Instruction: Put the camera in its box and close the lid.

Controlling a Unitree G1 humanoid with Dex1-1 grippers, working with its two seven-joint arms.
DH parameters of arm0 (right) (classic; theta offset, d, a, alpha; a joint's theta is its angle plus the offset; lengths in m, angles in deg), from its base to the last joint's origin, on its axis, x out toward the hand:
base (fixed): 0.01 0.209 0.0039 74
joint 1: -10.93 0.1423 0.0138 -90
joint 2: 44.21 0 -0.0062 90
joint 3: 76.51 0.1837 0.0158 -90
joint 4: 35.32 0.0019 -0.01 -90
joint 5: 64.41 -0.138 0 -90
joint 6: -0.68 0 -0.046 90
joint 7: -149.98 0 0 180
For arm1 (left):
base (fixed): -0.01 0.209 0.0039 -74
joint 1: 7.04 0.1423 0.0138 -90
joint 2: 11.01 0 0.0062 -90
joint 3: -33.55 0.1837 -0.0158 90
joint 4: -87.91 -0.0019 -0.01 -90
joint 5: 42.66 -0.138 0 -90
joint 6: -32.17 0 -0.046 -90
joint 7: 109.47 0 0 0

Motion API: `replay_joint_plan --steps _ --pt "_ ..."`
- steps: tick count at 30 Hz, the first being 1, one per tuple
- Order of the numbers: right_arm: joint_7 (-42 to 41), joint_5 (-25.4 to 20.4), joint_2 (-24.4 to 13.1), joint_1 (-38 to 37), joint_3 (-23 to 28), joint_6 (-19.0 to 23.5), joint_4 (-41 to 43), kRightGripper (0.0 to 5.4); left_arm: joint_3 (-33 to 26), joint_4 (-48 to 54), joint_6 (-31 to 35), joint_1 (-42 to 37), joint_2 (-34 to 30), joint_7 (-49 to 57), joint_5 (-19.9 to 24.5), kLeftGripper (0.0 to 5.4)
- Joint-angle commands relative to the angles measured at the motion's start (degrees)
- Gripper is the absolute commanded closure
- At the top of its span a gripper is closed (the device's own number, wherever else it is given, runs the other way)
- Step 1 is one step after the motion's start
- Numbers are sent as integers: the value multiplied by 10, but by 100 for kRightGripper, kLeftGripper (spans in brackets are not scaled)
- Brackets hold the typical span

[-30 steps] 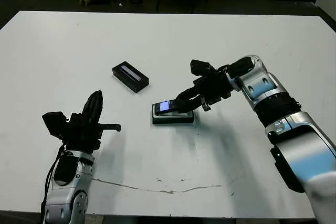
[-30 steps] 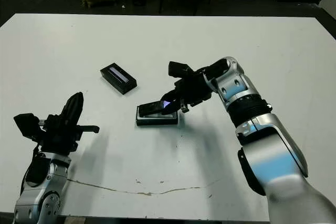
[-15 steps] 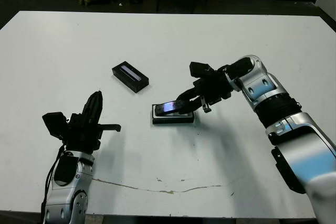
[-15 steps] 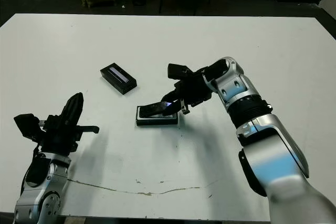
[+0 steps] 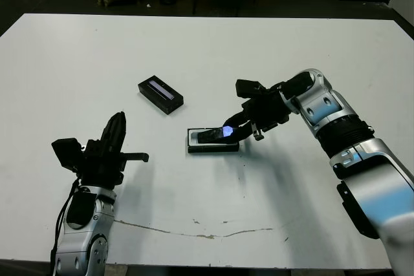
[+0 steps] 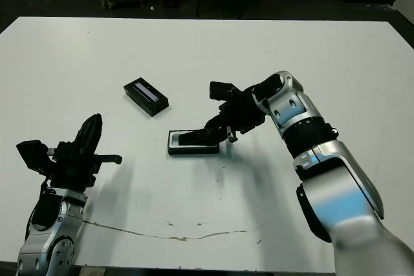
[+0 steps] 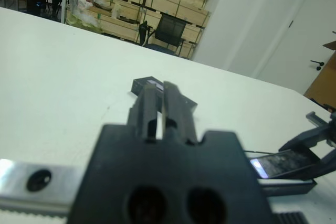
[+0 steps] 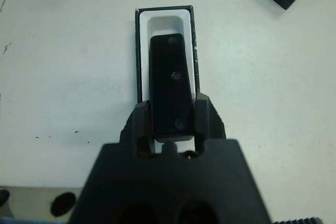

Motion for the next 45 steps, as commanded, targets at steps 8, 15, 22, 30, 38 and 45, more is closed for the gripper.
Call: replay_joint_plan --steps 8,15,22,30,38,45 --pt "7 7 16 -11 -10 -17 -10 500 0 -11 -1 6 1 -1 -2 540" --pt "12 14 29 -7 -22 -13 -14 500 1 -10 0 5 0 2 -7 540" --pt "9 10 48 -2 -24 -29 -32 500 3 -4 5 7 0 6 -8 540" --pt "10 14 56 -2 -27 -43 -44 500 1 -2 10 6 0 5 -3 540" --pt "-4 21 48 2 -32 -74 -48 461 3 -3 8 7 0 8 -7 540" --pt "-36 28 45 21 -42 -138 -73 306 3 -1 12 8 1 11 -7 540"
